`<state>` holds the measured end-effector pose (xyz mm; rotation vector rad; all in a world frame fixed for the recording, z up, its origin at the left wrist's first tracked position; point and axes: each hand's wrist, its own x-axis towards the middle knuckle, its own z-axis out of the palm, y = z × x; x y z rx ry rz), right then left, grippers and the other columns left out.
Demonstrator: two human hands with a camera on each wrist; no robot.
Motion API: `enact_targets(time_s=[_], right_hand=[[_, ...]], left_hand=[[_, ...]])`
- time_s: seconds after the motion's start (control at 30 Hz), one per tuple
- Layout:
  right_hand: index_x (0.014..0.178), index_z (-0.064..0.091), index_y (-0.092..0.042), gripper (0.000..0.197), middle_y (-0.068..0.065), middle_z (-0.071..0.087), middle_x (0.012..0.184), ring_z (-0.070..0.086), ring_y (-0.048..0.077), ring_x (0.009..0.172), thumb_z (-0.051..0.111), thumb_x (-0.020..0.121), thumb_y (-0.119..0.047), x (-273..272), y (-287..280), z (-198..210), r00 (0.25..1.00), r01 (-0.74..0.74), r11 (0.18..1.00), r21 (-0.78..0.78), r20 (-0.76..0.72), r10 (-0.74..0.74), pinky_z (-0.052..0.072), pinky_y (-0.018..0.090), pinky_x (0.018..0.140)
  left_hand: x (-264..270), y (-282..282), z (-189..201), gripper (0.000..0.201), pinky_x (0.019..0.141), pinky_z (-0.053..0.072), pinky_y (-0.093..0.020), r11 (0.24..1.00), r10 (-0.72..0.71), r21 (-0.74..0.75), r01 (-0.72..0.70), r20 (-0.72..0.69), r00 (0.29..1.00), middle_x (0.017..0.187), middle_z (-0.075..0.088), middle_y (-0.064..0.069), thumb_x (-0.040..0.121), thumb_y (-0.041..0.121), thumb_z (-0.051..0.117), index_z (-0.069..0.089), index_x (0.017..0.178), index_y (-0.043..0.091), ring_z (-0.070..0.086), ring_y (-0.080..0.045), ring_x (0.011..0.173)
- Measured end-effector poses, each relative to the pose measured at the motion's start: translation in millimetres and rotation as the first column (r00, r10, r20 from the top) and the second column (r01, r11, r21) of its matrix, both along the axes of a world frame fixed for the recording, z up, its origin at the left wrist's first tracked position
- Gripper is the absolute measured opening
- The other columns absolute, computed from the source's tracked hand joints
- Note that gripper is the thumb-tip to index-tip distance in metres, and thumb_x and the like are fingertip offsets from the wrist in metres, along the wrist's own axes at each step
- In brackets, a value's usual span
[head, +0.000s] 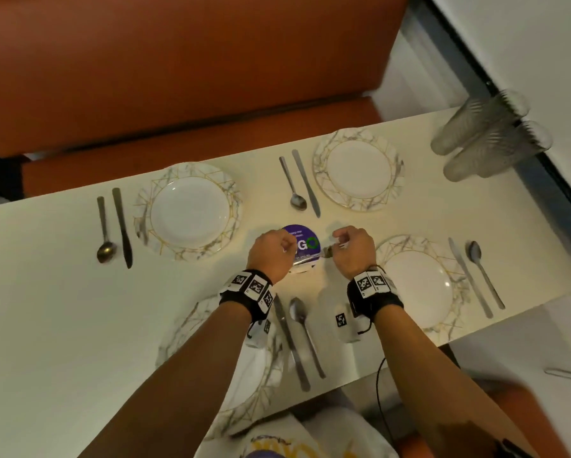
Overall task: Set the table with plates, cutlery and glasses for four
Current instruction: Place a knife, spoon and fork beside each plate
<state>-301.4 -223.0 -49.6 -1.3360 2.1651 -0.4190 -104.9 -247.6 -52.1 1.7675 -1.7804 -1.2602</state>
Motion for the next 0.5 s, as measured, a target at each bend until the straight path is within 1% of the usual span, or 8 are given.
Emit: enact_targets(time_s=[0.03,0.07,0.17,0.23,0.3,0.33,0.43,0.5], right_hand=[[0.113,0.067,-0.016,0.029,0.013,0.062,0.111,0.059,0.031,0.103,0.068,0.084,-0.017,-9,-1,-2,1.0,-0.002,0.999,0.033,-0.024,0.002,0.049,0.041,0.094],[0.117,0.064,-0.018,0.033,0.013,0.059,0.117,0.055,0.032,0.109,0.068,0.085,-0.022,-17,-3,-5,0.999,-0.013,0.997,0.078,-0.047,0.016,0.046,0.042,0.098],[0.124,0.058,-0.019,0.038,0.011,0.058,0.125,0.05,0.032,0.117,0.064,0.088,-0.031,-32,-12,-7,0.985,-0.117,0.969,0.22,-0.103,0.142,0.044,0.042,0.1],[0.118,0.064,-0.019,0.031,0.007,0.063,0.122,0.055,0.03,0.116,0.063,0.089,-0.03,-39,-18,-5,0.974,-0.183,0.947,0.266,-0.083,0.211,0.048,0.041,0.099],[0.107,0.073,-0.017,0.02,0.007,0.071,0.114,0.063,0.028,0.11,0.063,0.09,-0.023,-46,-24,-3,0.972,-0.22,0.937,0.271,-0.024,0.235,0.053,0.039,0.096],[0.103,0.075,-0.015,0.018,0.007,0.073,0.111,0.065,0.028,0.108,0.063,0.09,-0.019,-49,-26,-2,0.969,-0.24,0.931,0.275,0.005,0.248,0.054,0.037,0.095],[0.104,0.076,-0.008,0.019,0.01,0.074,0.11,0.067,0.028,0.106,0.061,0.093,-0.013,-52,-32,1,0.953,-0.299,0.91,0.286,0.04,0.3,0.053,0.035,0.095],[0.102,0.075,-0.008,0.019,0.011,0.073,0.109,0.066,0.028,0.105,0.06,0.093,-0.014,-50,-32,0,0.952,-0.3,0.916,0.266,0.02,0.305,0.054,0.036,0.092]], left_hand=[[-11,1,-3,0.008,0.089,0.057,-0.036,1.0,-0.018,0.017,0.018,0.014,1.0,0.1,0.074,-0.002,0.093,0.018,0.072,0.075,0.1,0.017,0.069,-0.022,0.094],[-21,1,-5,0.011,0.09,0.057,-0.038,0.999,-0.036,0.025,0.035,0.034,0.999,0.102,0.075,-0.003,0.091,0.017,0.074,0.076,0.101,0.015,0.069,-0.024,0.096],[-45,3,-10,0.013,0.092,0.056,-0.043,0.994,-0.113,0.015,0.113,0.113,0.987,0.105,0.076,-0.003,0.089,0.018,0.076,0.078,0.1,0.013,0.069,-0.026,0.101],[-56,4,-13,0.015,0.09,0.057,-0.045,0.99,-0.139,0.023,0.137,0.163,0.977,0.102,0.077,-0.004,0.089,0.022,0.076,0.079,0.1,0.013,0.069,-0.026,0.099],[-62,6,-14,0.017,0.09,0.058,-0.044,0.992,-0.124,0.028,0.12,0.2,0.972,0.101,0.077,-0.002,0.09,0.025,0.076,0.08,0.104,0.018,0.07,-0.023,0.097],[-63,7,-16,0.017,0.091,0.058,-0.044,0.994,-0.112,0.026,0.109,0.216,0.97,0.103,0.077,-0.001,0.09,0.026,0.075,0.08,0.105,0.02,0.069,-0.023,0.099],[-67,7,-14,0.017,0.094,0.055,-0.046,0.992,-0.129,0.046,0.121,0.299,0.946,0.106,0.076,0.0,0.094,0.029,0.071,0.079,0.107,0.024,0.066,-0.025,0.104],[-70,6,-13,0.017,0.097,0.053,-0.047,0.988,-0.154,0.079,0.134,0.345,0.926,0.109,0.074,0.0,0.096,0.028,0.068,0.078,0.109,0.024,0.065,-0.026,0.106]])
